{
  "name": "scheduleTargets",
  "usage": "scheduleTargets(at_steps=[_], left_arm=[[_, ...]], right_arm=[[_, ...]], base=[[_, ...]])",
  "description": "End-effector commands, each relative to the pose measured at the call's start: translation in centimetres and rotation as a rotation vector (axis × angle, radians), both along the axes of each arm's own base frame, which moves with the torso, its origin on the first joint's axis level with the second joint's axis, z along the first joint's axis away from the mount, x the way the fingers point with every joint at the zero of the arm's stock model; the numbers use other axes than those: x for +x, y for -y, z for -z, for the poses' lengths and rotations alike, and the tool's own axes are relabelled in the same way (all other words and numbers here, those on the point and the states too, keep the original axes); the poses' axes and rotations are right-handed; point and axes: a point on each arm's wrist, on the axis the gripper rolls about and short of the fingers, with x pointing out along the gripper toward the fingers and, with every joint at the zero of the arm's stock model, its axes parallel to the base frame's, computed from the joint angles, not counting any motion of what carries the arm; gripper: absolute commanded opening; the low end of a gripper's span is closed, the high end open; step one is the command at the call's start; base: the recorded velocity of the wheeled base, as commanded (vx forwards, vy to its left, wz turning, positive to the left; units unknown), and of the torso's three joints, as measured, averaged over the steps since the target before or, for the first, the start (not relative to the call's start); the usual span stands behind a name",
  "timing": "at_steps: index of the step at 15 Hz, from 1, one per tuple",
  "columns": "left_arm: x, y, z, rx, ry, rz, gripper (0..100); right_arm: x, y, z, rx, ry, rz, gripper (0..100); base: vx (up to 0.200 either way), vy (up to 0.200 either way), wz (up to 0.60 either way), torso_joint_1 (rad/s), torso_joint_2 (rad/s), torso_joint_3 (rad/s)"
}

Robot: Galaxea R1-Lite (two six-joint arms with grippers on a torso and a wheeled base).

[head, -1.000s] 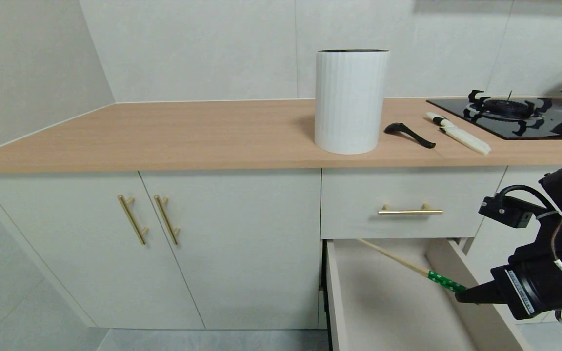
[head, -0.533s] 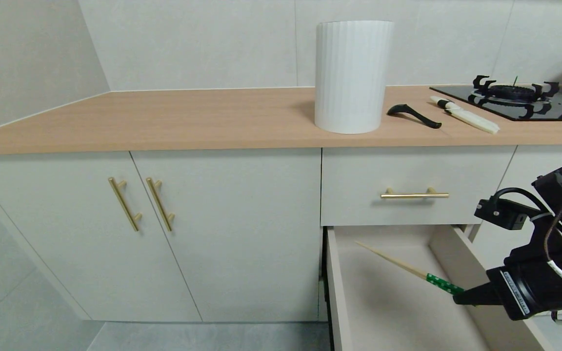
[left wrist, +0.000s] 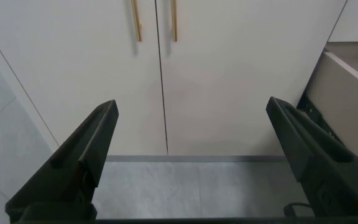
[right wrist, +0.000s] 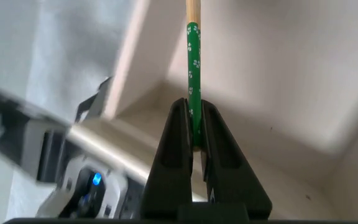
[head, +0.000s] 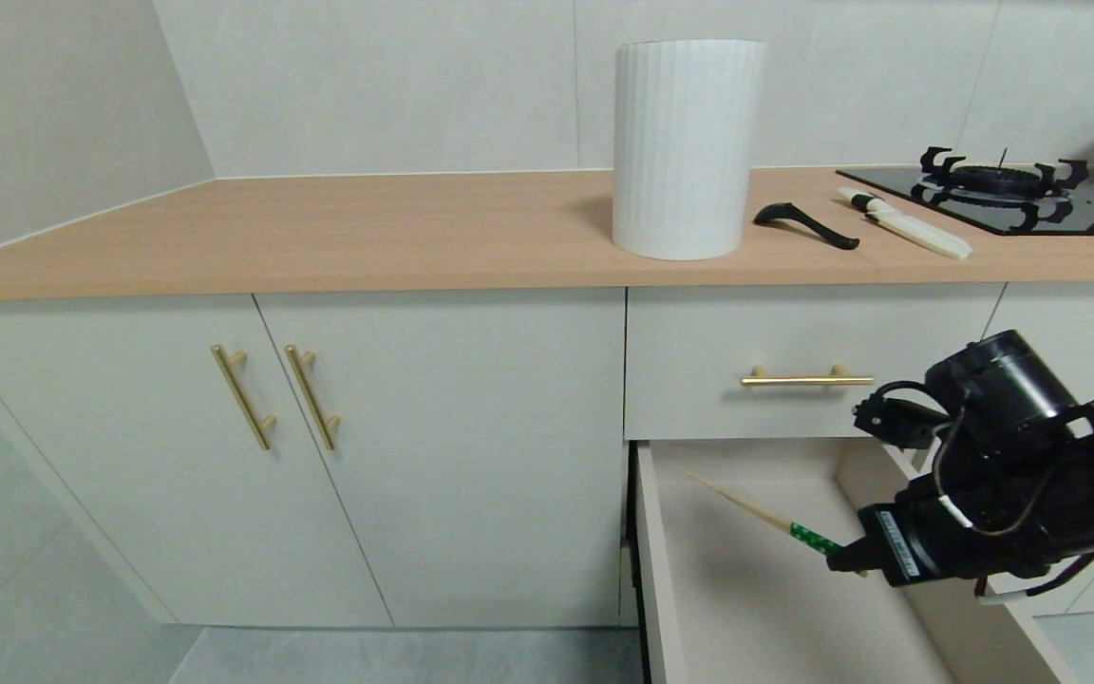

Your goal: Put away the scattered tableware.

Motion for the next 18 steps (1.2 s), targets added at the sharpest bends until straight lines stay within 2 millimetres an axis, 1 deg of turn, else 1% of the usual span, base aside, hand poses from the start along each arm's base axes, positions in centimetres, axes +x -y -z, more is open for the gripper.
scheduleTargets(at_steps=[1, 2, 3, 4, 5, 7, 8, 10, 13, 18], left_arm=[[0.0, 0.0, 0.0, 0.000, 0.000, 0.000, 100], [0.0, 0.0, 0.0, 0.000, 0.000, 0.000, 100], [0.0, 0.0, 0.0, 0.000, 0.000, 0.000, 100], [0.0, 0.0, 0.0, 0.000, 0.000, 0.000, 100], [0.0, 0.0, 0.0, 0.000, 0.000, 0.000, 100], [0.0, 0.0, 0.0, 0.000, 0.000, 0.000, 100], [0.0, 0.0, 0.0, 0.000, 0.000, 0.000, 100], [0.0, 0.0, 0.0, 0.000, 0.000, 0.000, 100], [0.0, 0.0, 0.0, 0.000, 0.000, 0.000, 100], [0.0, 0.0, 0.0, 0.000, 0.000, 0.000, 100]], right_arm=[[4.0, -1.6, 6.6, -0.094, -0.116, 0.110, 0], [5.1, -2.0, 8.4, -0.081, -0.114, 0.153, 0], [5.8, -2.3, 9.5, -0.073, -0.110, 0.189, 0], [6.0, -2.5, 9.9, -0.070, -0.106, 0.198, 0], [6.8, -3.3, 11.4, -0.060, -0.101, 0.233, 0], [7.1, -4.5, 13.2, -0.065, -0.107, 0.254, 0], [7.2, -5.1, 14.9, -0.107, -0.104, 0.262, 0], [7.0, -5.8, 16.3, -0.158, -0.102, 0.264, 0], [6.5, -6.5, 16.7, -0.169, -0.108, 0.241, 0], [6.6, -6.6, 16.7, -0.168, -0.103, 0.243, 0]], base=[[0.000, 0.000, 0.00, 0.000, 0.00, 0.000], [0.000, 0.000, 0.00, 0.000, 0.00, 0.000], [0.000, 0.000, 0.00, 0.000, 0.00, 0.000], [0.000, 0.000, 0.00, 0.000, 0.00, 0.000], [0.000, 0.000, 0.00, 0.000, 0.00, 0.000], [0.000, 0.000, 0.00, 0.000, 0.00, 0.000], [0.000, 0.000, 0.00, 0.000, 0.00, 0.000], [0.000, 0.000, 0.00, 0.000, 0.00, 0.000], [0.000, 0.000, 0.00, 0.000, 0.00, 0.000], [0.000, 0.000, 0.00, 0.000, 0.00, 0.000]])
